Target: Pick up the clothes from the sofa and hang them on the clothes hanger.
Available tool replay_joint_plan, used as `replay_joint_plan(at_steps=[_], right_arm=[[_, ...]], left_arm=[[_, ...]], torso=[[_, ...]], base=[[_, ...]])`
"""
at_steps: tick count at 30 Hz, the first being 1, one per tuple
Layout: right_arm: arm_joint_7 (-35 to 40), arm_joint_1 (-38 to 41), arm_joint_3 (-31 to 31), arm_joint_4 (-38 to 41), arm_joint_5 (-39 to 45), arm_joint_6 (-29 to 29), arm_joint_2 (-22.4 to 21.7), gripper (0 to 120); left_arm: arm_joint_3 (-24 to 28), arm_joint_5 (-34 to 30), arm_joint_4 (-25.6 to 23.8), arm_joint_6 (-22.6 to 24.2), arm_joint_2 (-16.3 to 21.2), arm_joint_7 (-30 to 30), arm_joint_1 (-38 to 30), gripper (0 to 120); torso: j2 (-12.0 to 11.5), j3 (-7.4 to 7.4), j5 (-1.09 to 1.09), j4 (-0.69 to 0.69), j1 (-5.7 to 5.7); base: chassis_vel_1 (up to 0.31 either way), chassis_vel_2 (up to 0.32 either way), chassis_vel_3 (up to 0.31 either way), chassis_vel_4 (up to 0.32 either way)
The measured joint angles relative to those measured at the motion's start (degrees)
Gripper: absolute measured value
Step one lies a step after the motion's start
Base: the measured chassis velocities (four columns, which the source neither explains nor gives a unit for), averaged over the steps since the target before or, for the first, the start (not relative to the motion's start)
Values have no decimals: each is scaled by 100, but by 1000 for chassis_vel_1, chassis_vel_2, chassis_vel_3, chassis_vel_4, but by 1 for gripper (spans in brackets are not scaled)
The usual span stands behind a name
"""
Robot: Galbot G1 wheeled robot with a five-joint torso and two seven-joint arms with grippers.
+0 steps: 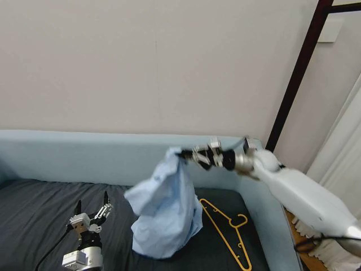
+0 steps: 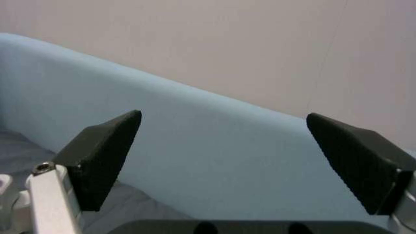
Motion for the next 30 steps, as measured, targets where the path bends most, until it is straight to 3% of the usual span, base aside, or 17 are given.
replay_joint_plan(at_steps=[3, 5, 9, 15, 23, 25, 30], right_arm=[[-168, -617, 272, 24, -339, 59, -112, 0], [-397, -1412, 848, 60, -804, 158, -108, 0], [-526, -1832, 1248, 133, -1012, 226, 23, 0], [-724, -2103, 1627, 239, -1295, 315, 215, 0], [-850, -2136, 1780, -406, -2142, 798, 632, 0], [-852, -2390, 1918, -677, -2398, 1039, 800, 0], [-858, -2600, 1991, -682, -2477, 1135, 925, 0]], left_arm=[[78, 27, 91, 31, 36, 14, -60, 100], [205, 136, 394, 77, 190, 175, -208, 100], [326, 187, 799, 82, 464, 530, -410, 100], [541, 164, 1303, -18, 795, 956, -699, 100], [589, 423, 1554, -64, 800, 1017, -719, 100], [795, 431, 1710, -98, 862, 1148, -901, 100], [1126, 268, 2072, -310, 1131, 1739, -1375, 100]], torso=[[0, 0, 3, 1, 0], [1, -1, -3, 3, 0], [1, -1, -2, 7, 0], [1, -1, -5, 5, 0], [1, 0, -4, 12, 0], [0, 1, -3, 4, 0], [1, 1, -5, 2, 0]], base=[[0, 0, 0, 0], [0, 0, 0, 0], [0, 0, 0, 0], [0, 0, 0, 0], [0, 0, 0, 0], [0, 0, 0, 0], [0, 0, 0, 0]])
